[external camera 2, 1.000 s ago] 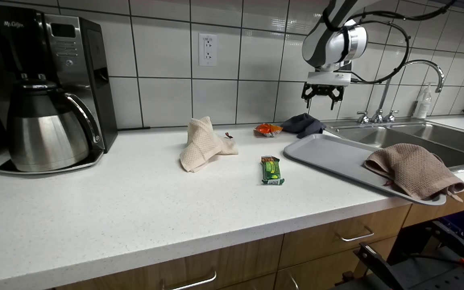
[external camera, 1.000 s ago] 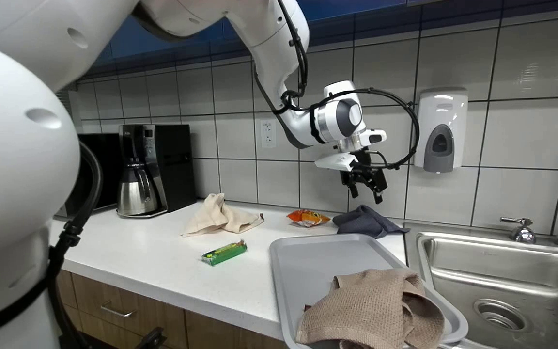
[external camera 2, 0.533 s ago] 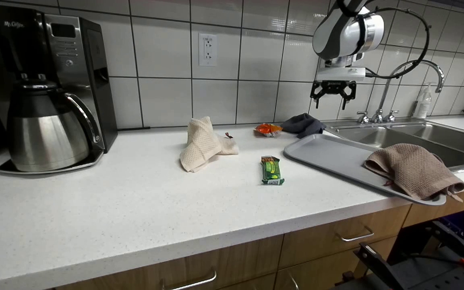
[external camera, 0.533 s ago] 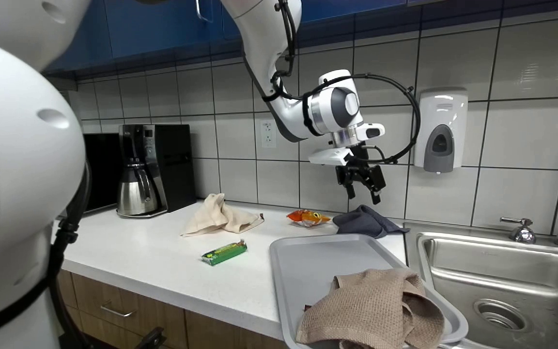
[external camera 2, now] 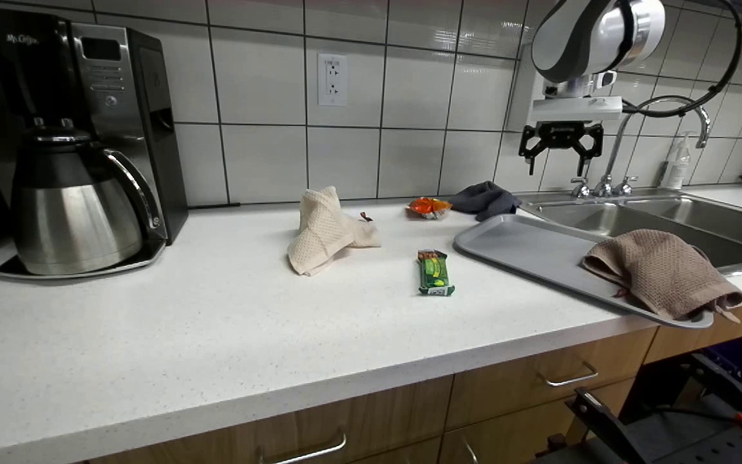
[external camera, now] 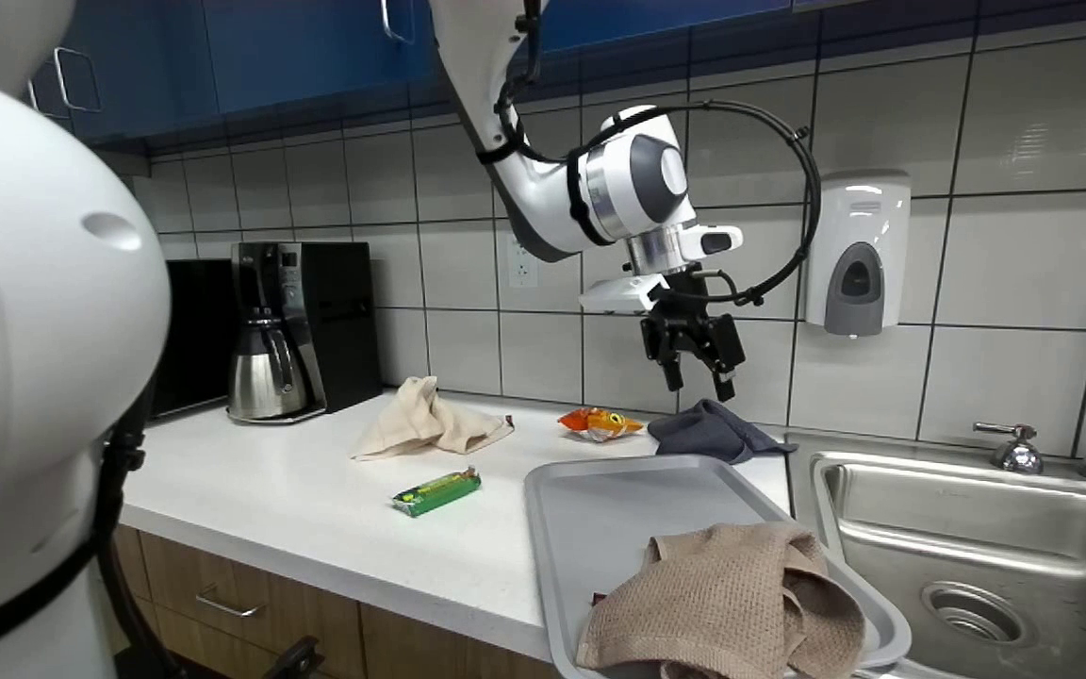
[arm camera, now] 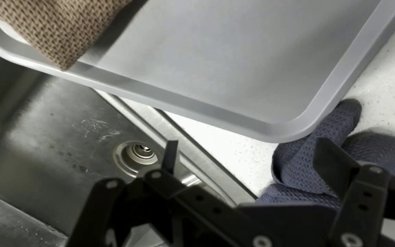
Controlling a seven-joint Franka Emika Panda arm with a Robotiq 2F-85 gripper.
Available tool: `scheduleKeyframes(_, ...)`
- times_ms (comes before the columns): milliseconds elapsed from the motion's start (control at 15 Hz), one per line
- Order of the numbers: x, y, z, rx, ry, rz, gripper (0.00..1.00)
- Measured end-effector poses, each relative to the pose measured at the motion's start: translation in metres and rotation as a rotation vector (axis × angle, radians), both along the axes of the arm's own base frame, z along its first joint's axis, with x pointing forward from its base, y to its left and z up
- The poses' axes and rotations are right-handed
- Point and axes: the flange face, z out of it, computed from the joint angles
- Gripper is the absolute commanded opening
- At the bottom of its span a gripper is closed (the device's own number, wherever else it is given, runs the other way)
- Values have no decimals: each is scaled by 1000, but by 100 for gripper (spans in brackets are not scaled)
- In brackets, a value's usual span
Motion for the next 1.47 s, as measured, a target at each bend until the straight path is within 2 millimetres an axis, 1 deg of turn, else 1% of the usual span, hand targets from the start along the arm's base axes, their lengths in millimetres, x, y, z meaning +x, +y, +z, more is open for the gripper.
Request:
scheduleKeyframes(467, -58, 11, 2, 5, 25, -51, 100)
scheduleKeyframes(800, -94, 7, 0, 14, 43, -84, 100)
scheduleKeyframes(1067, -120, -8, -8, 27, 65, -118, 100)
scheduleKeyframes(1467, -157, -47, -22, 44, 106, -151, 100)
